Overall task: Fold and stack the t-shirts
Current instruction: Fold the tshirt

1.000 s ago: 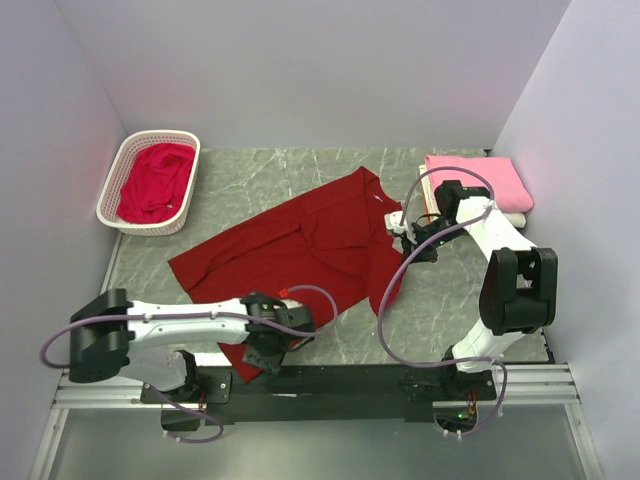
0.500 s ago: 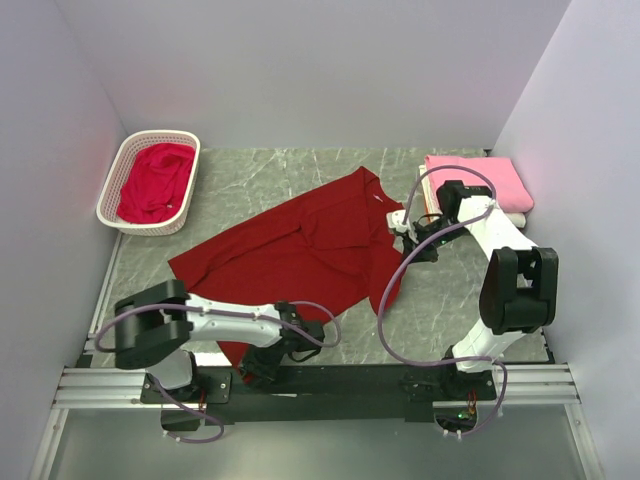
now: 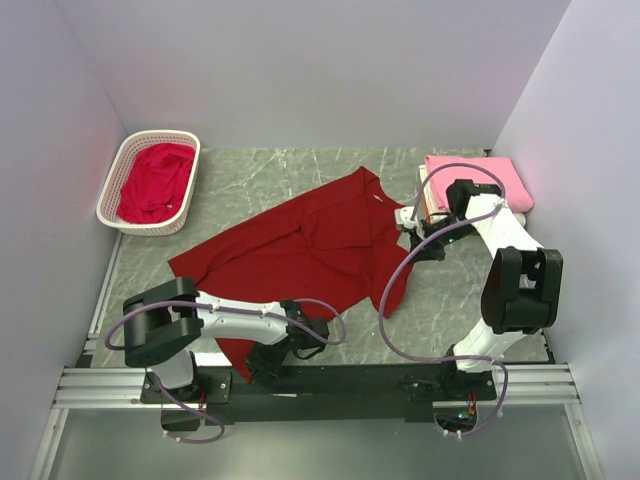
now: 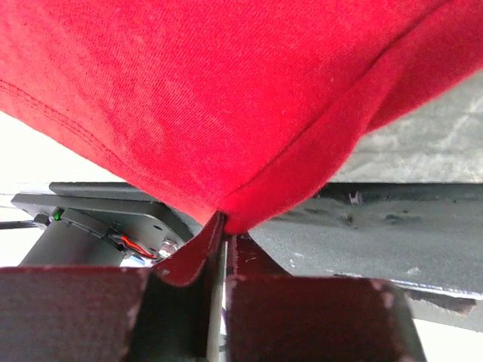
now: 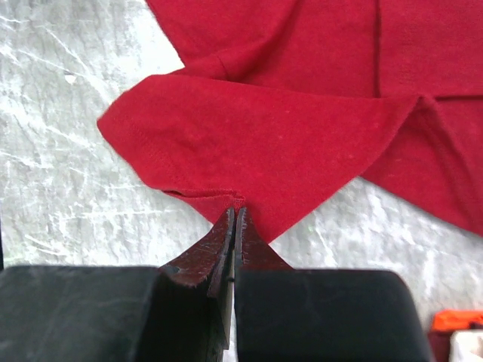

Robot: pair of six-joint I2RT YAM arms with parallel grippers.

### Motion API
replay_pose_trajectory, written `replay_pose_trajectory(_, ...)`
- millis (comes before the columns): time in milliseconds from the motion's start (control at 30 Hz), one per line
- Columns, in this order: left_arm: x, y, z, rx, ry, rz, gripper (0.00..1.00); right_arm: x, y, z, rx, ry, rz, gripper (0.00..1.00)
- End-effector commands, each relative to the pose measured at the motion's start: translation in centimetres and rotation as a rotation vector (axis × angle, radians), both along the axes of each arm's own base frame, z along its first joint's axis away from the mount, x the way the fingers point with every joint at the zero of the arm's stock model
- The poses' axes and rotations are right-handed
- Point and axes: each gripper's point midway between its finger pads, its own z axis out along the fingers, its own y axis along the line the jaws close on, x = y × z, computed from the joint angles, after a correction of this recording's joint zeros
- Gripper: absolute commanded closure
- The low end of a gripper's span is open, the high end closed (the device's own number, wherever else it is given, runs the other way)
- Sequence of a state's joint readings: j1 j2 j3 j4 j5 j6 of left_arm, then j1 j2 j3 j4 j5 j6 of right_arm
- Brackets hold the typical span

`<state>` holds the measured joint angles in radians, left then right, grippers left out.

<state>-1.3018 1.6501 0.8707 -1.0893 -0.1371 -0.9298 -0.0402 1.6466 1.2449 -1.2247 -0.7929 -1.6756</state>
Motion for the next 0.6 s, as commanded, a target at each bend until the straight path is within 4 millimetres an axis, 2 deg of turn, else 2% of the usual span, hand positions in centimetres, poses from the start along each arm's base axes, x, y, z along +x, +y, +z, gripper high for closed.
replay_pose_trajectory(0,0.5,-0.8,1.5,-0.064,-0.035,0.009,0.96,1.0,-0.5,2.5,0.019,-0.070,-0.007,1.00)
replay_pose_trajectory(167,-0.2,-0.8,2.8,-0.135,-0.015,0.012,0.98,1.4,-2.1,2.9,-0.018,-0.091,-0.043,1.00)
replay_pose_trajectory(300,-0.6,-0.4,2.9,-0.149,-0.002,0.011,0.99,1.4,-4.3,2.7,-0.038,-0.074,-0.099,1.00)
replay_pose_trajectory(500,-1.0,-0.5,3.1,-0.179,0.019,0.003,0.99,-0.4,-6.4,2.4,-0.070,-0.045,-0.127,1.00)
replay_pose_trajectory(567,-1.1,-0.2,3.5,-0.176,0.020,0.003,0.99,-1.0,-6.9,1.7,-0.088,-0.039,-0.137,1.00)
